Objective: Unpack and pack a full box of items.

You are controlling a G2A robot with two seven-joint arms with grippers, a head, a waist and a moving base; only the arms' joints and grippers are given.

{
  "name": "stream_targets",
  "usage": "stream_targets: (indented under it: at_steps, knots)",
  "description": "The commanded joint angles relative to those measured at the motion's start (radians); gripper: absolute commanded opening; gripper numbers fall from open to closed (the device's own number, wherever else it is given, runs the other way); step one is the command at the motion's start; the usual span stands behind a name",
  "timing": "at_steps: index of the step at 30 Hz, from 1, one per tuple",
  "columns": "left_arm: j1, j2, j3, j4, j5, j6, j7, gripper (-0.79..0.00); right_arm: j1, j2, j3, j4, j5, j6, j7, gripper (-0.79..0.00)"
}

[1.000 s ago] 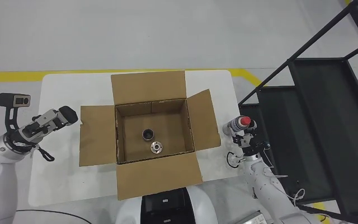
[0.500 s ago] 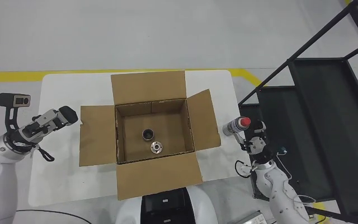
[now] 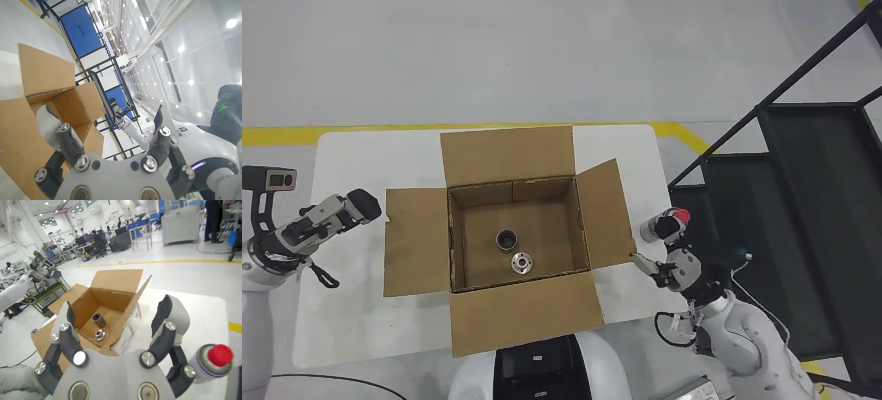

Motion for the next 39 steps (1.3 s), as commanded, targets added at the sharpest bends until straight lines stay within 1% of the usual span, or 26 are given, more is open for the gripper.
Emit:
stream_targets:
  at_steps: [1,3,5,10,12,14,16,37,38,39]
  knots:
    - [0.000,0.000,0.000,0.000,0.000,0.000,0.000,0.000,0.021,0.007,-0.008,-0.018,0.111,-0.043,0.144,0.000]
    - [0.000,0.000,0.000,0.000,0.000,0.000,0.000,0.000,0.038,0.011,-0.041,-0.020,0.223,-0.045,0.256,0.000]
    - [0.000,0.000,0.000,0.000,0.000,0.000,0.000,0.000,0.073,0.017,-0.053,-0.035,0.317,-0.013,0.363,0.000]
    - [0.000,0.000,0.000,0.000,0.000,0.000,0.000,0.000,0.133,0.023,-0.099,-0.070,0.411,0.055,0.507,0.000]
    - [0.000,0.000,0.000,0.000,0.000,0.000,0.000,0.000,0.158,0.025,-0.118,-0.078,0.423,0.099,0.563,0.000]
    - [0.000,0.000,0.000,0.000,0.000,0.000,0.000,0.000,0.190,0.024,-0.140,-0.074,0.390,0.177,0.583,0.000]
    - [0.000,0.000,0.000,0.000,0.000,0.000,0.000,0.000,0.211,0.021,-0.181,-0.065,0.415,0.239,0.605,0.000]
    - [0.000,0.000,0.000,0.000,0.000,0.000,0.000,0.000,0.211,0.021,-0.181,-0.065,0.415,0.239,0.605,0.000]
    - [0.000,0.000,0.000,0.000,0.000,0.000,0.000,0.000,0.213,0.021,-0.186,-0.064,0.413,0.246,0.613,0.000]
    - [0.000,0.000,0.000,0.000,0.000,0.000,0.000,0.000,0.217,0.021,-0.211,-0.070,0.427,0.249,0.650,0.000]
